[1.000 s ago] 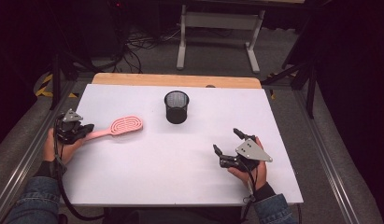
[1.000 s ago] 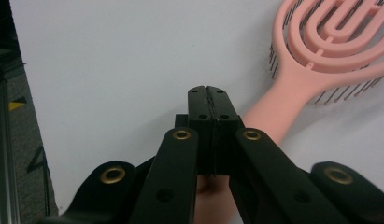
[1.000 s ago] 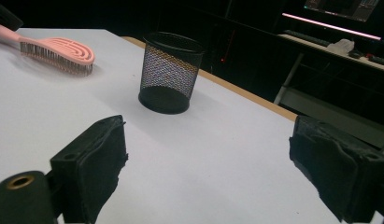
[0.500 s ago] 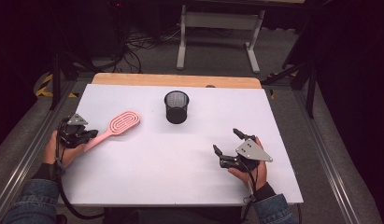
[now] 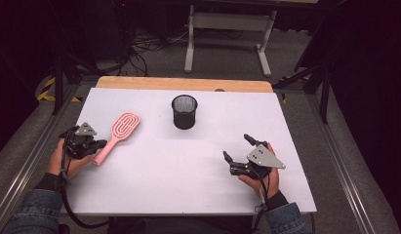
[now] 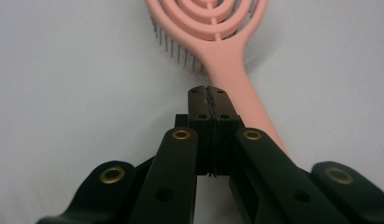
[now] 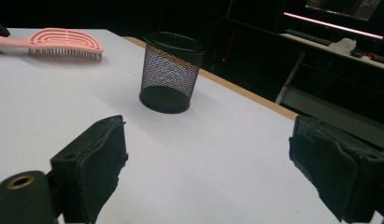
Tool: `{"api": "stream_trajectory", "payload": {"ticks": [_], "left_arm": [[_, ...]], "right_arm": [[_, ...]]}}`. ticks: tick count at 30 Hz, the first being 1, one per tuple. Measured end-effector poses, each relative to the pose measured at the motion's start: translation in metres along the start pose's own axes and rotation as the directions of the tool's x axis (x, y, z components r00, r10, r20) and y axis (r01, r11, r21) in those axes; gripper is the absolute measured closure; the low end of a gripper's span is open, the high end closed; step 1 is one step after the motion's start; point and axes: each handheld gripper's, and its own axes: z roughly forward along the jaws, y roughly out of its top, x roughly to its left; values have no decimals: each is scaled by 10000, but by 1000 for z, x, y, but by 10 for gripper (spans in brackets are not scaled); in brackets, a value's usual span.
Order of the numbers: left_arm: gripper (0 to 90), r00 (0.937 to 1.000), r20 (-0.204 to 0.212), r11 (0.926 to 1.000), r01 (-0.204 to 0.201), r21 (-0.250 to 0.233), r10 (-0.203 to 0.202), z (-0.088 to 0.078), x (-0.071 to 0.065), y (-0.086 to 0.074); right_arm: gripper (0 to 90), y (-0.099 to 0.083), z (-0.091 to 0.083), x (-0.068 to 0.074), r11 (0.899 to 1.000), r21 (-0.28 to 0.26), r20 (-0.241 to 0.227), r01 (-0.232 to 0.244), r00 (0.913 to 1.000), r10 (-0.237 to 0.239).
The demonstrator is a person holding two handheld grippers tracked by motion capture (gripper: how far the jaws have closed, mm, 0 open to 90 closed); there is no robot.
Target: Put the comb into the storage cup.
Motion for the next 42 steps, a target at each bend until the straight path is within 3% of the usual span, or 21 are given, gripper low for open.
{"api": "stream_trajectory", "payload": {"ticks": [15,28,32,42], "left_arm": [[895,9996,46,9996,-283,82,283,1,-10,4],[821,9993,-372,9994,21,-343,-34,-9,-9,9],[742,9992,-389,9993,81,-364,-95,-13,-11,14],[329,9916,-890,9952,914,-352,-942,-14,-13,20]], "right_arm": [[121,0,0,0,10000,63,30,-24,10000,24],[127,0,1,-1,9999,134,190,-9,9998,6],[129,0,0,-2,9999,136,245,0,9997,-3],[129,1,-1,-3,9998,188,360,77,9993,-84]]}}
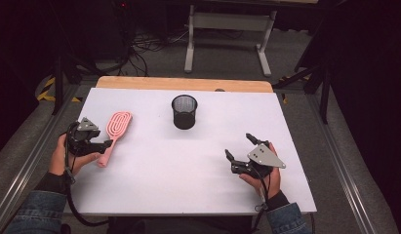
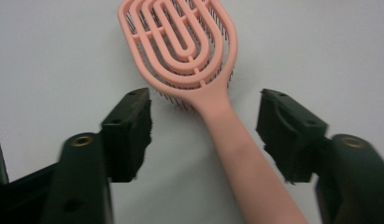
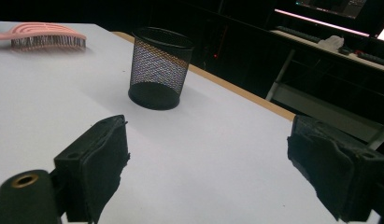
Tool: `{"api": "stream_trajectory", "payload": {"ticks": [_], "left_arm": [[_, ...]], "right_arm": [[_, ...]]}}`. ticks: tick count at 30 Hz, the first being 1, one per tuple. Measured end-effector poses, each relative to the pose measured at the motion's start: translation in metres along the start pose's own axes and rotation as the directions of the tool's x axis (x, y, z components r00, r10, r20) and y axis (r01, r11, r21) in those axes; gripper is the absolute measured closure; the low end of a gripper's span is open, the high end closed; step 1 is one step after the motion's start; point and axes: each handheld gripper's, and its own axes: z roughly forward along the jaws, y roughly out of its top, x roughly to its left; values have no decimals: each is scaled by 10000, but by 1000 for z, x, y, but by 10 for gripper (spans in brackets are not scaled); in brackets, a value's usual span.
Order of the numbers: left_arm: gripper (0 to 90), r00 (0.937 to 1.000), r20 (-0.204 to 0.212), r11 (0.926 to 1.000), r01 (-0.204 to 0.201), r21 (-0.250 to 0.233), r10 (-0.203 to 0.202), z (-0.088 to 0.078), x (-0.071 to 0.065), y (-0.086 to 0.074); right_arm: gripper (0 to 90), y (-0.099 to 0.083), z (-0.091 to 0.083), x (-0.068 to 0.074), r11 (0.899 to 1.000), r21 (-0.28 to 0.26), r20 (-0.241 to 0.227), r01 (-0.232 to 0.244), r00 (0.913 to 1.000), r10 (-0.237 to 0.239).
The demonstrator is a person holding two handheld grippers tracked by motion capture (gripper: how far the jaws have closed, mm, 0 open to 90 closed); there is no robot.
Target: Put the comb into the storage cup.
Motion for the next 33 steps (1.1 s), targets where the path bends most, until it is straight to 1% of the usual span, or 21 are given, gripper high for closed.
{"api": "stream_trajectory", "payload": {"ticks": [1,3,6,7,9,11,13,15,17,19,22,23,24,25,26,28,29,30,31,32,33], "left_arm": [[286,9998,-122,9998,172,34,-172,1,0,0],[203,9994,-156,9995,320,78,-319,2,2,0],[134,9984,-237,9986,521,11,-520,3,2,-1],[112,9982,-292,9986,530,-31,-531,3,3,0],[98,9965,-489,9977,671,-91,-674,3,2,0],[82,9956,-579,9973,736,-31,-737,4,0,0],[84,9940,-743,9967,814,41,-809,5,-2,1],[98,9902,-959,9943,1041,241,-1013,9,-5,5],[103,9898,-1127,9940,942,552,-875,15,-10,9],[108,9912,-994,9927,953,737,-877,20,-13,12],[117,9917,-934,9892,986,1083,-886,28,-16,15],[128,9917,-963,9893,953,1104,-848,30,-15,15],[140,9908,-999,9873,1028,1212,-909,33,-14,16],[142,9894,-990,9837,1188,1349,-1059,36,-13,16],[143,9896,-920,9822,1228,1419,-1105,37,-11,16],[158,9860,-1122,9781,1396,1545,-1230,41,-8,16],[160,9846,-1146,9755,1497,1612,-1321,42,-7,16],[196,9850,-1074,9754,1512,1605,-1351,44,-6,16],[259,9851,-1017,9743,1539,1644,-1385,45,-5,15],[292,9862,-928,9734,1512,1723,-1368,46,-4,14],[316,9868,-808,9705,1531,1863,-1402,47,-3,13]], "right_arm": [[129,0,0,0,10000,-13,2,-10,10000,10],[129,0,0,-1,10000,-23,17,-34,10000,34],[129,0,-1,-2,10000,-37,17,-36,10000,37],[129,0,-1,-3,10000,-65,18,-50,10000,50],[128,0,-2,-4,10000,-75,23,-41,10000,42],[128,0,-3,-7,9999,-93,91,-134,9999,135],[127,0,-3,-7,9999,-86,117,-133,9998,134],[127,-1,-3,-8,9998,-79,147,-186,9997,188],[127,-1,-3,-8,9998,-9,126,-185,9997,185],[127,-2,-2,-7,9999,28,113,-154,9998,153],[127,-2,-1,-7,9999,85,89,-120,9999,119],[127,-2,-1,-7,9999,88,89,-124,9999,123],[127,-2,-1,-7,9999,98,97,-131,9999,130],[128,-2,-1,-7,9998,126,98,-147,9998,145],[129,-3,0,-7,9998,150,101,-148,9998,146],[129,-3,0,-6,9998,166,100,-137,9999,135],[129,-4,1,-6,9997,209,109,-102,9999,100],[129,-4,1,-6,9997,249,108,-81,9999,78],[129,-4,2,-5,9996,279,101,-78,9999,75],[130,-4,2,-5,9995,304,106,-53,9999,49],[129,-4,2,-5,9995,312,100,-51,9999,48]]}}
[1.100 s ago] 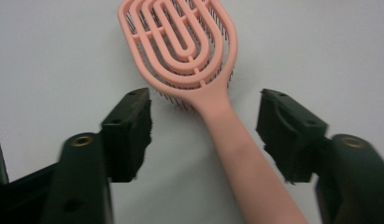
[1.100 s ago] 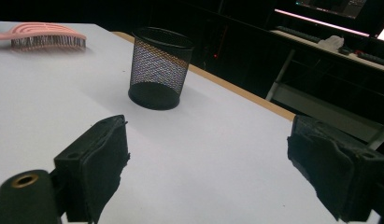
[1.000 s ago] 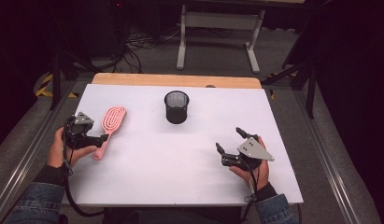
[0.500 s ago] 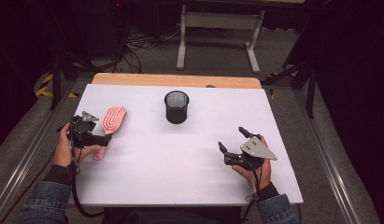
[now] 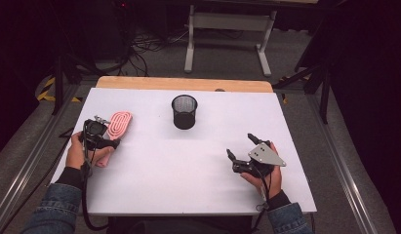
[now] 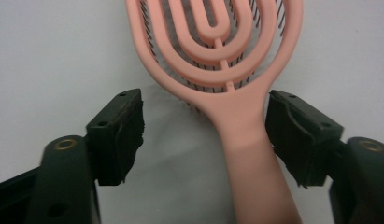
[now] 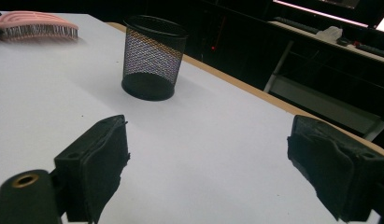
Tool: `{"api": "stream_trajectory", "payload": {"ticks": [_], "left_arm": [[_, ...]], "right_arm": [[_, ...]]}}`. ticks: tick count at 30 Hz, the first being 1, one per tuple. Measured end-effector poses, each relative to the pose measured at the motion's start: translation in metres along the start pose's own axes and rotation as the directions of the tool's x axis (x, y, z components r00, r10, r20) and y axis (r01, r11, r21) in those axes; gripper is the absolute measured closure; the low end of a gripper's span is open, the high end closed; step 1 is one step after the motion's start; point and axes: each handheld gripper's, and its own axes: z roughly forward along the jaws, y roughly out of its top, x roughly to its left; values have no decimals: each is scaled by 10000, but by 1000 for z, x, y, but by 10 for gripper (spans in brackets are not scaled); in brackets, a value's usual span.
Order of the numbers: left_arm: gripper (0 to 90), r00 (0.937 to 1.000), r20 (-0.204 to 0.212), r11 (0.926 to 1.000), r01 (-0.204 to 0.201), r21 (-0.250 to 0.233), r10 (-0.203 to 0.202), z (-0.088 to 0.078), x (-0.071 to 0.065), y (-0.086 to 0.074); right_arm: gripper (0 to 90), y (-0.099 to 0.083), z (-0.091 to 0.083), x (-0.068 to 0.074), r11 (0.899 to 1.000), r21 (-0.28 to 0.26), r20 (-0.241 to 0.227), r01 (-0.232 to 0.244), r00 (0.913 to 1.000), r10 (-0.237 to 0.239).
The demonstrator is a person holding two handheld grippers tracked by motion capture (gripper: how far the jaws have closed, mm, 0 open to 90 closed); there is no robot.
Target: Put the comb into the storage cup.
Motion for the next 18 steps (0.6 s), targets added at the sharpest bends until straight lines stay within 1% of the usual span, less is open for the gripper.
{"api": "stream_trajectory", "payload": {"ticks": [1,2,3,8,10,11,14,15,16,18], "left_arm": [[338,10000,56,10000,20,66,-20,1,1,0],[358,9998,185,10000,77,20,-77,1,2,-1],[390,9995,312,10000,46,46,-48,0,3,-1],[527,9989,462,10000,-18,80,15,0,-1,0],[554,9978,663,9999,11,110,-18,0,-1,0],[584,9979,654,9999,-6,118,-1,0,-1,0],[603,9978,662,9999,-2,109,-5,0,-1,0],[615,9977,667,9999,-138,40,135,0,-1,0],[653,9974,702,9998,-182,49,178,0,-2,0],[674,9972,691,9996,-277,55,273,0,-3,0]], "right_arm": [[130,0,0,0,10000,-5,-18,-10,10000,10],[130,0,0,0,10000,3,-21,-11,10000,11],[130,0,0,0,10000,8,-15,-8,10000,8],[130,0,1,0,10000,15,-45,-42,10000,42],[130,0,1,1,10000,46,-70,-28,10000,28],[130,0,1,1,10000,49,-86,-26,10000,26],[130,0,1,1,10000,88,-103,-6,9999,7],[129,0,1,1,10000,97,-112,-13,9999,14],[129,-1,1,1,9999,105,-123,-16,9999,18],[129,-1,2,1,9999,114,-119,1,9999,1]]}}
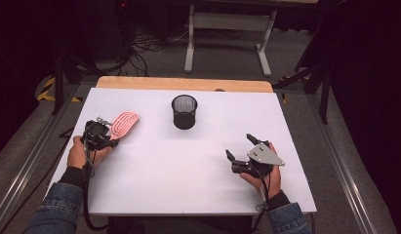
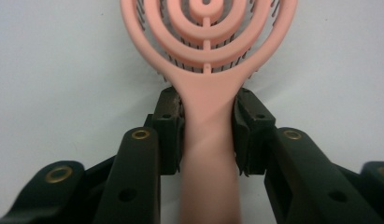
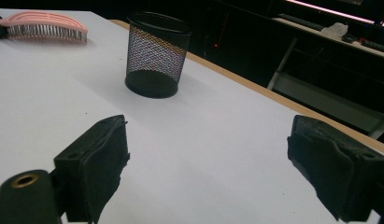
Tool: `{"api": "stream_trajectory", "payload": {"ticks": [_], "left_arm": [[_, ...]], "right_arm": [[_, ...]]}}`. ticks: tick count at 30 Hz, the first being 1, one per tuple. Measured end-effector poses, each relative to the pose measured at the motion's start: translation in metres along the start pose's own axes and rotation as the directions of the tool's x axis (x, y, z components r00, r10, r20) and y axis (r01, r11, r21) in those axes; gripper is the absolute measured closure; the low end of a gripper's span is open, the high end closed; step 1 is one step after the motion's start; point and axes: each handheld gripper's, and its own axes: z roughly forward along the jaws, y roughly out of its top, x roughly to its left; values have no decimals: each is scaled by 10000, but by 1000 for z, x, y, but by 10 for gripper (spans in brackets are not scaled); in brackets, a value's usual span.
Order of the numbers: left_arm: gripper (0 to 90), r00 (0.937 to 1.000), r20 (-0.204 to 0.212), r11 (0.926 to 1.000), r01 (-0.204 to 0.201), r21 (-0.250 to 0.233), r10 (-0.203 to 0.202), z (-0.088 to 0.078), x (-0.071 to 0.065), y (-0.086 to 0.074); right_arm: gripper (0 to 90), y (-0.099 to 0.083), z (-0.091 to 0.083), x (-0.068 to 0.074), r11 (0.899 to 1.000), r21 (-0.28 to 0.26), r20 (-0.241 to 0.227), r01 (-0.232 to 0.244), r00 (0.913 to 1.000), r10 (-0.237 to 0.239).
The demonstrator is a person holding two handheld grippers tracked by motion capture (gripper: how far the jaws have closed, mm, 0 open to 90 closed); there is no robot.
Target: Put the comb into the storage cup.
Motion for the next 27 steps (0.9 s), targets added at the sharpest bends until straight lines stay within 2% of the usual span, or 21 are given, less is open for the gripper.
{"api": "stream_trajectory", "payload": {"ticks": [9,12,16,20,22,27], "left_arm": [[692,9989,-78,9988,-460,-188,459,0,-2,-2],[693,9972,-383,9970,-653,-412,638,0,-3,-3],[694,9971,-537,9938,-597,-940,548,-5,-2,-5],[694,9967,-599,9870,-638,-1476,554,-12,-3,-6],[694,9973,-501,9819,-615,-1789,534,-16,-4,-7],[695,9954,-683,9683,-817,-2361,673,-24,-8,-7]], "right_arm": [[126,0,1,1,10000,51,-127,-14,9999,15],[126,0,1,1,10000,38,-149,-44,9999,45],[126,0,1,1,10000,0,-163,2,9999,-2],[126,0,0,1,10000,9,-167,7,9999,-7],[126,0,0,1,10000,-15,-168,51,9998,-51],[126,0,0,1,10000,-32,-172,61,9998,-61]]}}
